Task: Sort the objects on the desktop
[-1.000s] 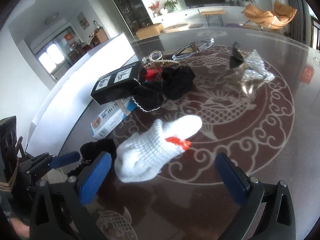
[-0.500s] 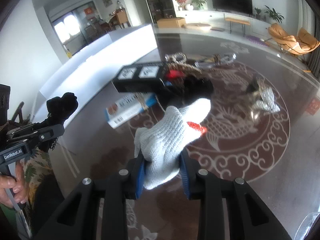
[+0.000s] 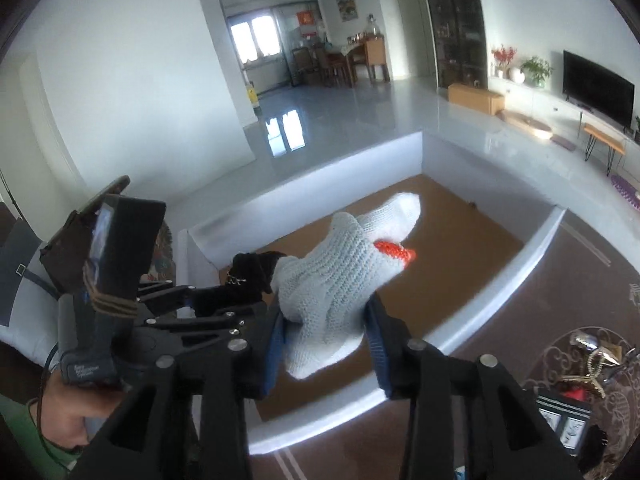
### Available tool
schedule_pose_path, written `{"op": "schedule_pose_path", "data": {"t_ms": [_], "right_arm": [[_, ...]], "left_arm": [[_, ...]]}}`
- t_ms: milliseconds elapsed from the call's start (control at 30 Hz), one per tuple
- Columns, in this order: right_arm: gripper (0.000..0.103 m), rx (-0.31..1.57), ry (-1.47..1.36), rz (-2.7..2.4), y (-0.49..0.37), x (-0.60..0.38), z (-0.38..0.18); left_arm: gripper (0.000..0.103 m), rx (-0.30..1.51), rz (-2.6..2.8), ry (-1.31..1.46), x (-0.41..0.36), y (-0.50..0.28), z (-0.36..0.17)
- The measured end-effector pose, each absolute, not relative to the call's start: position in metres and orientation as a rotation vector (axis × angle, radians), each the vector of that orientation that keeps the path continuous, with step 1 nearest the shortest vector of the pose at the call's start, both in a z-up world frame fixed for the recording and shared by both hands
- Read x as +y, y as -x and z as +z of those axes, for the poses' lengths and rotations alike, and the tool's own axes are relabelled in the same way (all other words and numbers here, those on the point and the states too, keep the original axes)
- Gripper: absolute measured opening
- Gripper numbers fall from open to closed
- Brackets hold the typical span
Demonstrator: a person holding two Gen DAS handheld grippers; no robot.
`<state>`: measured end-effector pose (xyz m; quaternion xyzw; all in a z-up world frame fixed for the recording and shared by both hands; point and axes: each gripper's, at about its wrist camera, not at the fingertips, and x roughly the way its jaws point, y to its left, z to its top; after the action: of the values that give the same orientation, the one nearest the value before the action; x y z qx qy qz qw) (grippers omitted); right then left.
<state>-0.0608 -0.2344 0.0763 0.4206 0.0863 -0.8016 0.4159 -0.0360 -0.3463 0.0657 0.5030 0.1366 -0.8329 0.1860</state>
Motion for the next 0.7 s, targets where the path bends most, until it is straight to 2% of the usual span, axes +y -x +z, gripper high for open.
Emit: {"op": "schedule_pose_path", "data": {"t_ms": [33, 100, 267, 400, 467, 533, 700], "right_arm": [[0.071, 0.212, -1.094, -1.996, 0.066, -0.242, 0.068], [0.071, 0.204, -1.087, -2.002, 0.069, -0.243, 0.063], [0.076, 0.170, -1.028, -2.049, 0.063, -0.192, 0.077], [0.091, 0.185, -0.977, -2.156, 0.032, -0.109, 0.087], [0.093, 0.194, -0.978, -2.238, 0.018, -0.056, 0.078], [0.097, 0.212, -1.030, -2.330, 0.004, -0.004, 0.058], [0.097, 0.200, -1.301, -2.457, -0.019, 0.106, -0.010]], "left_arm": [[0.050, 0.394, -2.342, -1.421, -0.348, 0.031, 0.061], [0.058, 0.394, -2.374, -1.386, -0.349, 0.020, 0.062], [0.059, 0.380, -2.496, -1.275, -0.314, 0.000, 0.080], [0.062, 0.349, -2.727, -1.261, -0.236, -0.028, 0.102], [0.091, 0.287, -2.825, -1.296, -0.193, -0.035, 0.105], [0.102, 0.174, -2.897, -1.306, -0.143, -0.042, 0.093], [0.101, -0.134, -2.789, -1.543, -0.065, -0.013, 0.017]]}}
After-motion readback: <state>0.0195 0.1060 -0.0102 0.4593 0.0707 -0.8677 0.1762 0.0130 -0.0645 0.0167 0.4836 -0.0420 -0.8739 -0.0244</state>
